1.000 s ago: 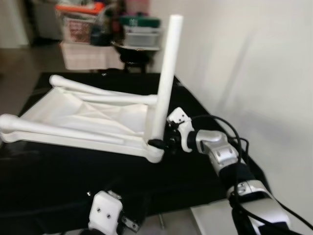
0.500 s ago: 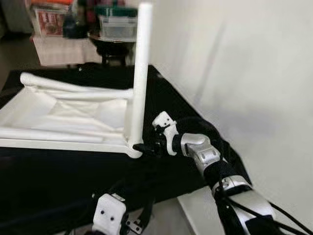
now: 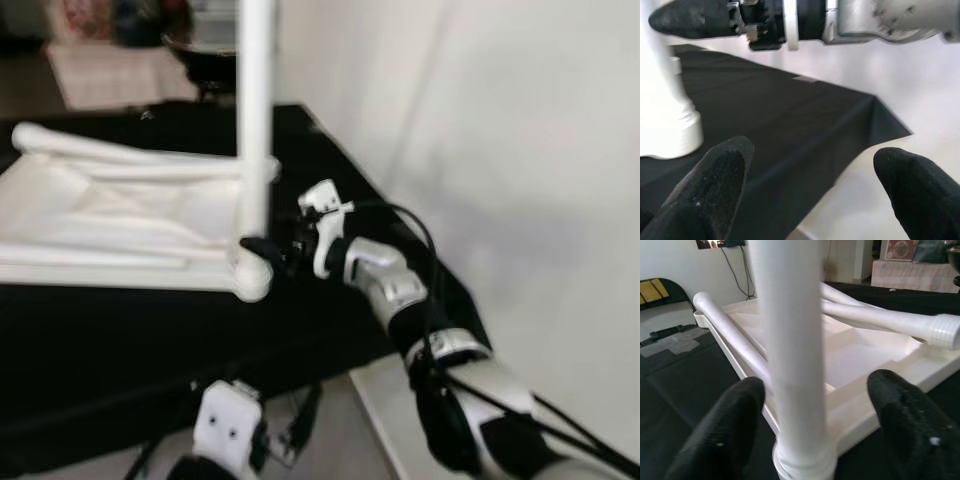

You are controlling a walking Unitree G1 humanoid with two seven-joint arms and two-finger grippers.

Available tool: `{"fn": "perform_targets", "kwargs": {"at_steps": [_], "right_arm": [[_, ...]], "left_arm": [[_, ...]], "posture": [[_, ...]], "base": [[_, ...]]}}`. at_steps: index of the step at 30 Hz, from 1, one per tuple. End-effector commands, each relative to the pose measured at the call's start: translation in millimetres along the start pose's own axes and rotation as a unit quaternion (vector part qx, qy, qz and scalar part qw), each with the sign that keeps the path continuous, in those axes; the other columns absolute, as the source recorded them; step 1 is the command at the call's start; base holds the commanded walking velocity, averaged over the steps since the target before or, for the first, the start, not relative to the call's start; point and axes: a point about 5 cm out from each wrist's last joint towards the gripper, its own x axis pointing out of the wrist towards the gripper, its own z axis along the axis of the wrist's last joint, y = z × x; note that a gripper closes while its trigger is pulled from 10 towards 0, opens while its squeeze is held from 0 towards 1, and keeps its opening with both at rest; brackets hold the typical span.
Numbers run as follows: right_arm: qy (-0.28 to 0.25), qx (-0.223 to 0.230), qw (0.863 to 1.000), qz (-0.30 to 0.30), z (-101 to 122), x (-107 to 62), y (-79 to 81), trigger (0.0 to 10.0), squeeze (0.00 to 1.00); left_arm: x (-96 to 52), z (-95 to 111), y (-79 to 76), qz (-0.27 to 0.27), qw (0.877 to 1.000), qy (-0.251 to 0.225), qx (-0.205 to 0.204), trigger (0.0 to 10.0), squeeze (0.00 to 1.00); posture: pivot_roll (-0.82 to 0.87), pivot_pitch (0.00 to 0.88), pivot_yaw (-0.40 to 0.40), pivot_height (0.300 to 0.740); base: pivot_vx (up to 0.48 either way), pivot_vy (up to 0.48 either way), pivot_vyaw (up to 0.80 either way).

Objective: Building children table

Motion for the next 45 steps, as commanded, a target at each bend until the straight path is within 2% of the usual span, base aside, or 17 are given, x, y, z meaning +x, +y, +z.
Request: {"fn": "perform_targets", "kwargs": {"at_steps": [1, 7, 13, 18, 21, 22, 25, 27, 28, 29, 31, 33, 37, 39, 45], "right_arm": [[-0.008, -0.012, 1.000, 0.023, 7.3, 8.1, 6.3, 0.0, 0.00], [-0.015, -0.017, 1.000, 0.021, 14.3, 8.3, 3.3, 0.0, 0.00], [-0.002, -0.015, 1.000, 0.008, 4.2, -3.9, -5.1, 0.0, 0.00], [0.014, -0.018, 1.000, -0.018, -10.0, -21.9, -15.5, 0.0, 0.00], [0.018, -0.023, 0.999, -0.027, -11.5, -23.9, -17.4, 0.0, 0.00], [0.025, -0.021, 0.998, -0.051, -14.0, -28.4, -22.3, 10.0, 0.00], [0.029, -0.020, 0.997, -0.073, -16.4, -34.0, -27.2, 10.0, 0.00], [0.047, -0.034, 0.993, -0.103, -27.4, -54.5, -36.8, 10.0, 0.00], [0.047, -0.034, 0.993, -0.103, -27.4, -54.5, -36.8, 10.0, 0.00], [0.062, -0.039, 0.991, -0.116, -38.8, -76.3, -42.8, 10.0, 0.00], [0.062, -0.039, 0.991, -0.116, -38.8, -76.3, -42.8, 10.0, 0.00], [0.069, -0.040, 0.988, -0.131, -46.9, -89.5, -44.4, 10.0, 0.00], [0.075, -0.044, 0.986, -0.143, -51.7, -95.0, -44.6, 10.0, 0.00], [0.104, -0.056, 0.977, -0.179, -63.4, -105.7, -45.6, 10.0, 0.00], [0.144, -0.074, 0.963, -0.217, -75.2, -119.4, -47.7, 10.0, 0.00]], "left_arm": [[-1.4, -3.5, -1.4, -0.001, 1.000, 0.010, -0.003, 10.0, 0.00], [-0.9, -2.7, -1.1, 0.002, 1.000, 0.009, -0.004, 10.0, 0.00], [-1.0, -2.1, -0.3, 0.002, 1.000, 0.009, -0.003, 10.0, 0.00], [-0.7, -3.0, 1.5, 0.002, 1.000, 0.016, -0.003, 10.0, 0.00], [-0.5, -3.5, 2.0, 0.003, 1.000, 0.018, -0.002, 10.0, 0.00], [0.0, -4.9, 4.3, 0.010, 1.000, 0.026, 0.004, 10.0, 0.00], [1.1, -6.3, 7.5, 0.021, 0.999, 0.034, 0.009, 10.0, 0.00], [4.0, -8.3, 19.6, 0.066, 0.997, 0.045, 0.016, 10.0, 0.00], [4.0, -8.3, 19.6, 0.066, 0.997, 0.045, 0.016, 10.0, 0.00], [4.8, -11.8, 28.7, 0.100, 0.993, 0.062, 0.010, 10.0, 0.00], [4.8, -11.8, 28.7, 0.100, 0.993, 0.062, 0.010, 10.0, 0.00], [4.0, -13.9, 32.1, 0.104, 0.992, 0.072, 0.010, 10.0, 0.00], [3.4, -14.2, 33.2, 0.102, 0.992, 0.074, 0.015, 10.0, 0.00], [2.7, -14.6, 35.0, 0.098, 0.992, 0.077, 0.023, 10.0, 0.00], [2.7, -15.4, 37.1, 0.095, 0.992, 0.081, 0.026, 10.0, 0.00]], "posture": [[-0.02, 0.021, -0.143, 0.740], [-0.02, 0.022, -0.144, 0.740], [-0.01, 0.025, -0.144, 0.740], [-0.03, 0.023, -0.131, 0.740], [-0.03, 0.022, -0.131, 0.740], [-0.03, 0.022, -0.131, 0.740], [-0.03, 0.022, -0.131, 0.740], [-0.03, 0.019, -0.124, 0.740], [-0.03, 0.019, -0.124, 0.740], [-0.04, 0.018, -0.116, 0.740], [-0.04, 0.018, -0.116, 0.740], [-0.05, 0.016, -0.107, 0.740], [-0.05, 0.016, -0.105, 0.740], [-0.05, 0.011, -0.092, 0.740], [-0.05, 0.007, -0.087, 0.740]], "base": [[0.000, 0.000, 0.00], [0.000, 0.000, 0.00], [0.000, 0.000, 0.00], [0.000, 0.000, 0.00], [0.000, 0.000, 0.00], [0.000, 0.000, 0.00], [0.000, 0.000, 0.00], [0.000, 0.000, 0.00], [0.000, 0.000, 0.00], [0.000, 0.000, 0.00], [0.000, 0.000, 0.00], [0.000, 0.480, 0.00], [0.000, 0.480, 0.00], [0.000, 0.480, 0.00], [0.000, 0.480, 0.00]]}}
